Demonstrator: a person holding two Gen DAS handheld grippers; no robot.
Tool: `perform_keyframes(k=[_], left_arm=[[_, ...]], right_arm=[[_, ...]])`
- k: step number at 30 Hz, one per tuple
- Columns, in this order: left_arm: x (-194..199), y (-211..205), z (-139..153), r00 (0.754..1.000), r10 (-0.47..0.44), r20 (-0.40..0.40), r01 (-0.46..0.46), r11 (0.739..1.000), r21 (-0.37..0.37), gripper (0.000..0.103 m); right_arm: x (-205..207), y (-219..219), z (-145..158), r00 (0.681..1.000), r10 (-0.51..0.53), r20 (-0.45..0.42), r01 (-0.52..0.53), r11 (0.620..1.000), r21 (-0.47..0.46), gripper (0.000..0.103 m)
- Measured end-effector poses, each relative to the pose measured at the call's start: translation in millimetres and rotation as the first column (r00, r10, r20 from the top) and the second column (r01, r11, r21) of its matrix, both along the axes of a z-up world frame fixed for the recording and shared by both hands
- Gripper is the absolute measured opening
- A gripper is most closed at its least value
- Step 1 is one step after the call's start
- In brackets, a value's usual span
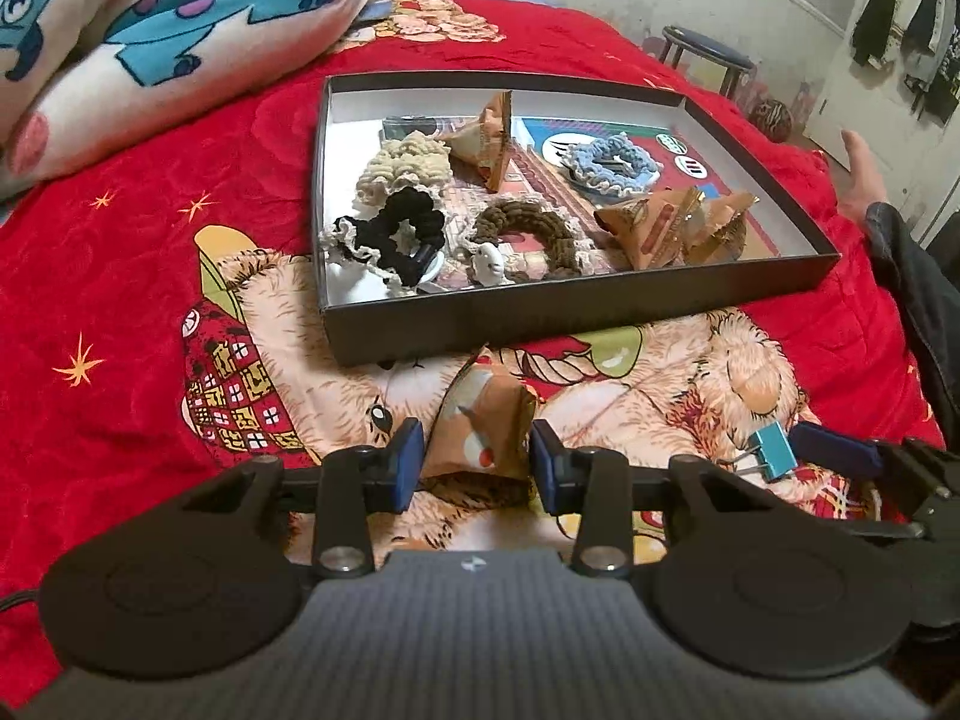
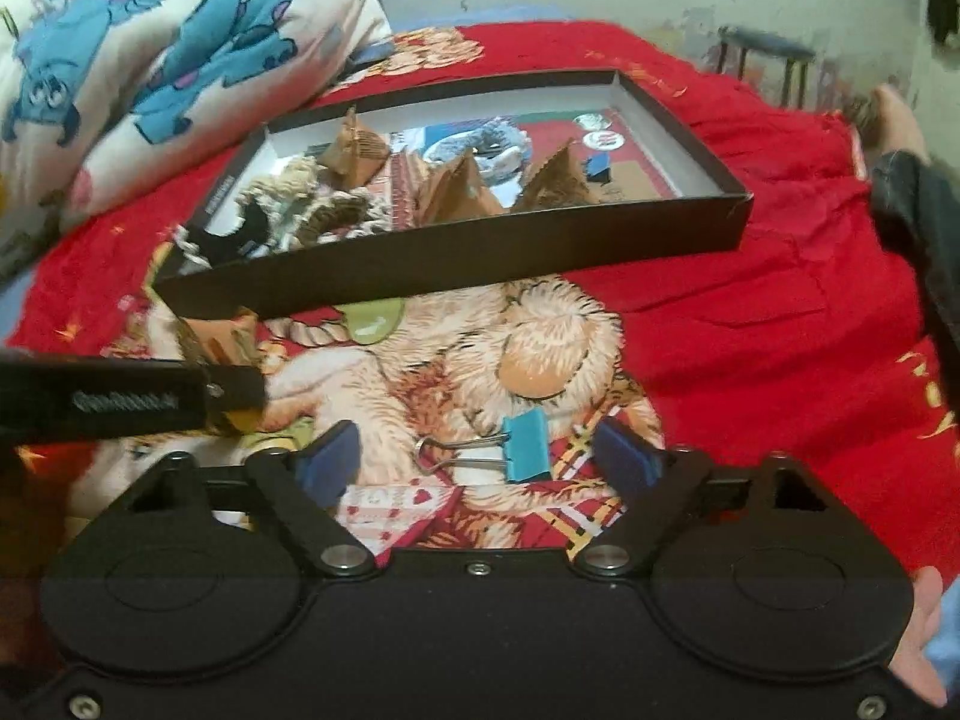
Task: Organize objects
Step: 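Grasp a brown paper packet with the left gripper while the right grasps a blue binder clip, then lift both held items and carry them toward the black box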
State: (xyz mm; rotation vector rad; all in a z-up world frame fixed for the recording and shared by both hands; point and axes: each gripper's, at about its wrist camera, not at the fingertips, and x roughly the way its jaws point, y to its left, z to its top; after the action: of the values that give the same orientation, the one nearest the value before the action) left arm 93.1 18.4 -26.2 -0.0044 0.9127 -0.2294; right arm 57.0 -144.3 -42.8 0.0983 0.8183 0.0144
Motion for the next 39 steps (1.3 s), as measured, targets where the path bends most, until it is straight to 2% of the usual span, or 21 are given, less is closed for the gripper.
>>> perform_keyframes(k=[3,4,6,12,20,27,32,39], left_arm=[[-0.8,-1.7,0.1,1.000,-0.006,0.009,0.006,1.000,0.008,0.042],[-1.0,-1.8,0.2,1.000,-0.007,0.012,0.007,1.000,0.006,0.042],[-1.1,-1.1,0.3,1.000,-0.007,0.014,0.007,1.000,0.003,0.042],[-0.6,-3.5,1.3,0.999,-0.006,0.036,0.006,1.000,0.007,0.042],[-9.7,-6.9,8.7,0.996,-0.026,0.090,0.026,1.000,0.006,0.042],[-19.4,-8.2,22.4,0.986,-0.053,0.157,0.061,0.997,-0.048,0.042],[-27.7,-4.9,29.8,0.978,-0.068,0.199,0.093,0.988,-0.120,0.042],[-36.1,1.3,48.6,0.956,-0.062,0.287,0.111,0.982,-0.156,0.042]], right_arm=[[-9.4,11.0,-6.2,0.999,-0.027,0.043,0.029,0.998,-0.061,0.071],[-11.6,15.6,-6.6,0.998,-0.030,0.054,0.034,0.995,-0.088,0.060],[-13.6,16.9,-4.5,0.998,-0.035,0.061,0.039,0.997,-0.072,0.047],[-15.6,17.5,-3.8,0.996,-0.051,0.071,0.055,0.996,-0.065,0.046],[-22.8,9.0,5.4,0.994,-0.088,0.063,0.088,0.996,0.014,0.046],[-30.1,4.0,32.7,0.991,-0.090,0.100,0.083,0.994,0.075,0.046],[-33.7,-3.2,58.1,0.984,-0.108,0.140,0.092,0.989,0.117,0.046],[-30.4,-5.9,85.2,0.975,-0.117,0.188,0.092,0.986,0.136,0.046]])
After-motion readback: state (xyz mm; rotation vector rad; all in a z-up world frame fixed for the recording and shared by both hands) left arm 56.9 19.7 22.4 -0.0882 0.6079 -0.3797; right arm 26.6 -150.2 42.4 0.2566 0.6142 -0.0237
